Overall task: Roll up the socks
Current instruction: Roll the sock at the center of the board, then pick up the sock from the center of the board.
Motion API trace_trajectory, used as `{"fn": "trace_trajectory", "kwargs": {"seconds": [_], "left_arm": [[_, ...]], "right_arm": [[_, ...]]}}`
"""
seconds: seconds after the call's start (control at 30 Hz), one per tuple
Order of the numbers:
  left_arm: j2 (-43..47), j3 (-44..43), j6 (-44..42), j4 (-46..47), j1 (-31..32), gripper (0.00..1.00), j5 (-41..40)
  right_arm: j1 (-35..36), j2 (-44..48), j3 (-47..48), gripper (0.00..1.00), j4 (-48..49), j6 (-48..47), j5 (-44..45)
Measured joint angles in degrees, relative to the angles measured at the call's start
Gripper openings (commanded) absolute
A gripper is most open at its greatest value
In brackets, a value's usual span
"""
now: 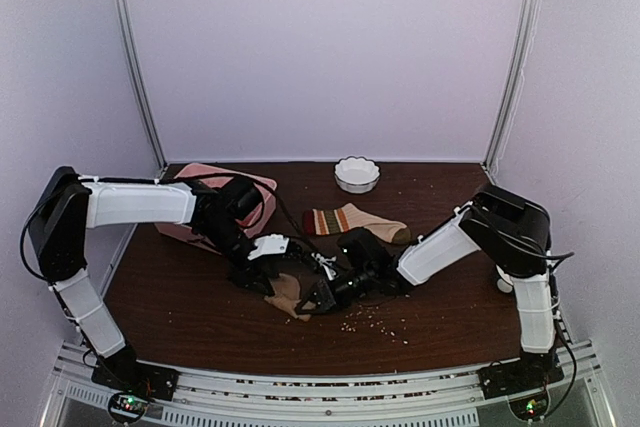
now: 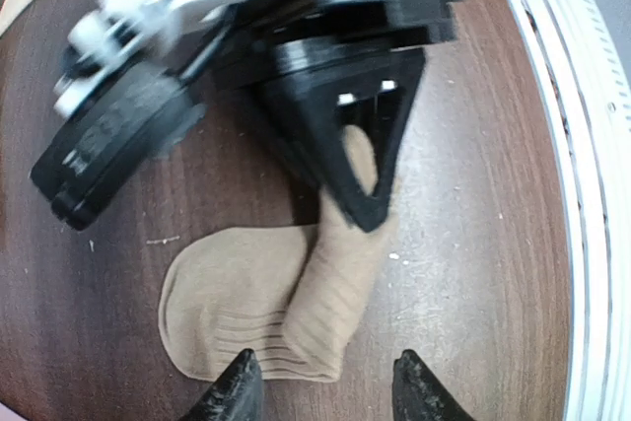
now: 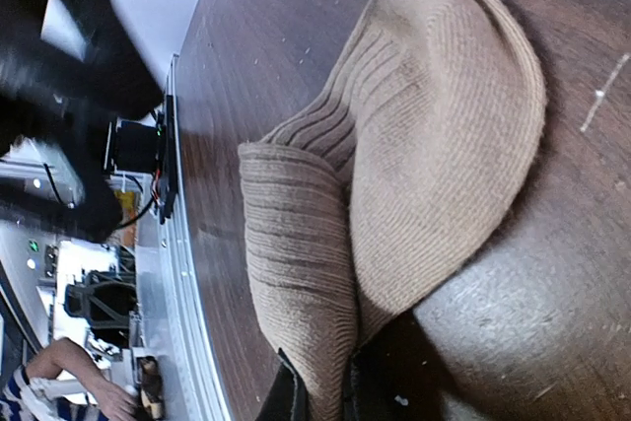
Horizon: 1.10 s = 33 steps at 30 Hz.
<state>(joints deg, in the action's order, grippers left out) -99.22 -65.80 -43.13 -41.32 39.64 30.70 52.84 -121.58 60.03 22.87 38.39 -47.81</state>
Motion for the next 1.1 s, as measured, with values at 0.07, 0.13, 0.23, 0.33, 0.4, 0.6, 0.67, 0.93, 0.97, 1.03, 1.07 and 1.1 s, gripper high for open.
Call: {"fn": "trace_trajectory", "kwargs": {"seconds": [0.07, 0.13, 0.23, 0.33, 0.4, 0.6, 0.67, 0.93, 0.97, 1.03, 1.07, 1.1], "left_arm": [[1.0, 0.8, -1.3, 0.3, 1.4, 0.47, -0.6], [1.2, 1.9, -2.1, 1.3, 3.9, 0.47, -2.3], [1.2, 4.9, -2.8, 4.3, 8.3, 0.47, -7.0], [1.1, 7.1, -3.0, 7.3, 11.0, 0.47, -12.7], [1.1, 7.5, -3.0, 9.0, 11.2, 0.48, -15.5], [1.4, 9.4, -3.7, 16.3, 12.3, 0.50, -23.3], [2.4, 10.1, -3.8, 17.4, 12.5, 0.60, -24.5], [8.3, 13.3, -5.7, 19.4, 12.6, 0.69, -27.3], [8.0, 13.6, -6.3, 19.7, 12.6, 0.68, -27.6], [7.1, 13.9, -7.3, 20.3, 12.6, 0.68, -28.3], [6.4, 13.9, -7.7, 20.8, 12.6, 0.68, -28.6], [5.6, 13.9, -8.2, 21.2, 12.7, 0.68, -29.0]], "right_arm": [[-0.2, -0.4, -0.4, 0.00, 1.9, 2.6, -0.3], [-0.2, -0.7, -0.6, 0.00, 3.2, 4.4, -0.3], [-0.3, -0.8, -1.0, 0.00, 4.6, 6.6, -0.2], [-0.3, -0.8, -1.8, 0.00, 6.5, 8.3, -0.1], [-0.4, -0.8, -2.2, 0.00, 7.6, 9.1, 0.0], [-0.5, -0.9, -3.0, 0.00, 10.0, 11.1, 0.1], [-0.5, -0.9, -3.2, 0.00, 10.6, 11.4, 0.1], [-0.6, -1.2, -4.6, 0.00, 15.1, 14.2, 0.0], [-0.6, -1.4, -4.8, 0.00, 16.0, 14.9, -0.2], [-0.8, -1.9, -5.1, 0.00, 18.4, 16.7, -0.8], [-0.9, -2.2, -5.3, 0.00, 19.5, 17.7, -1.2], [-1.0, -2.4, -5.4, 0.00, 20.6, 18.8, -1.4]]}}
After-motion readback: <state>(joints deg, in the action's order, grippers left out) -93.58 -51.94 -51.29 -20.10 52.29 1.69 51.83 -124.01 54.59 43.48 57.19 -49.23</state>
